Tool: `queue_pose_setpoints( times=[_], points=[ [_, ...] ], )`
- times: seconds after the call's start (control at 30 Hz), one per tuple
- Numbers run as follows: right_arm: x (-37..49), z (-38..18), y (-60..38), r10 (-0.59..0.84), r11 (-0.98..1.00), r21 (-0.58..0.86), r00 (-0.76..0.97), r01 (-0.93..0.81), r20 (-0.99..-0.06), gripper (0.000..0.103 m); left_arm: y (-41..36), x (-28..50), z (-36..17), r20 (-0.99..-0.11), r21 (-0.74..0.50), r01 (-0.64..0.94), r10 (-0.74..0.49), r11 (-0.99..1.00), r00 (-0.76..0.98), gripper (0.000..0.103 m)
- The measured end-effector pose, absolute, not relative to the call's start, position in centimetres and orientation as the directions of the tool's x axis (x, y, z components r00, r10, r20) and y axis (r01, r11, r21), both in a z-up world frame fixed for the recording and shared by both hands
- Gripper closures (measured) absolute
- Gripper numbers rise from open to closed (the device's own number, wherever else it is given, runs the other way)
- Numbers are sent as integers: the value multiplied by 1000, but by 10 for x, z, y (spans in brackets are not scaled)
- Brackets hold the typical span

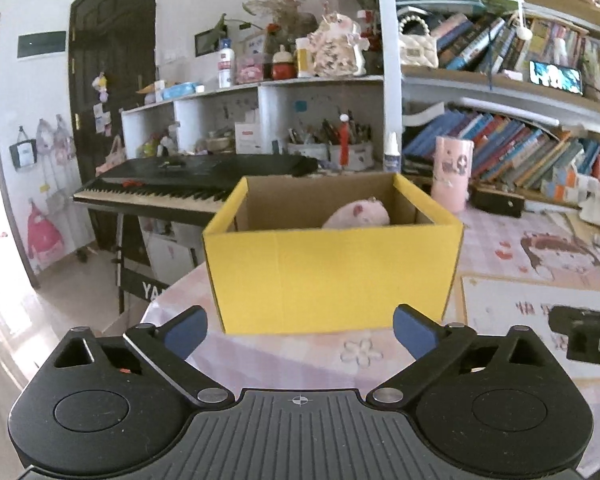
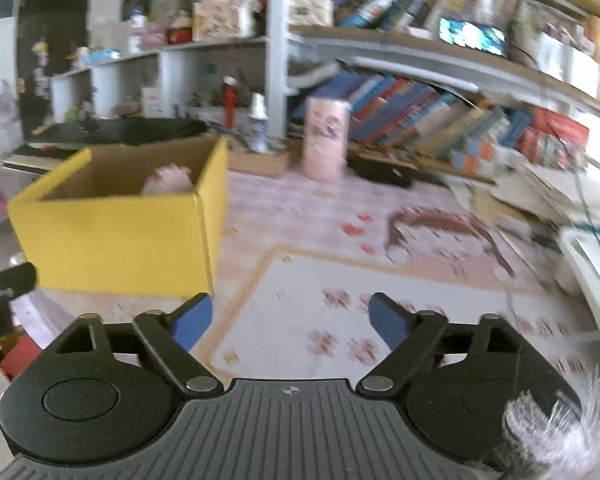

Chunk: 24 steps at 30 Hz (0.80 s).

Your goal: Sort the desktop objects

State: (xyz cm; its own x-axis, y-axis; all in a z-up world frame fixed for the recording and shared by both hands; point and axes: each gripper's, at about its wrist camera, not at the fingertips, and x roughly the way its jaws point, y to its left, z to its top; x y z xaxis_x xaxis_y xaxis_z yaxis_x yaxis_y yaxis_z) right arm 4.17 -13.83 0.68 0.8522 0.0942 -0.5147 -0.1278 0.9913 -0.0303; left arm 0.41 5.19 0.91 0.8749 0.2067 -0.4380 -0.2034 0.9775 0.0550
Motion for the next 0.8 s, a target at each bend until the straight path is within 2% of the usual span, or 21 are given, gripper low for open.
queue_pose_setpoints(
  times=[0.13, 0.33, 0.47, 0.8],
  points=[
    [25, -6, -147, 36, 997, -40, 826, -71, -563, 7, 48, 2, 3, -481, 67, -190, 199, 979, 854, 0],
    [12, -9, -159, -16, 999, -36, 817, -6, -577, 0, 39, 4, -1, -514, 72, -148, 164, 986, 842, 0],
    [8, -8, -168, -26, 999, -39, 819, 5, -573, 0, 29, 11, -4, -539, 71, -116, 136, 991, 831, 0],
    [4, -4, -189, -30, 1000, -22, 819, 21, -574, 0, 9, 6, -3, -542, 57, -66, 87, 996, 836, 0]
  ],
)
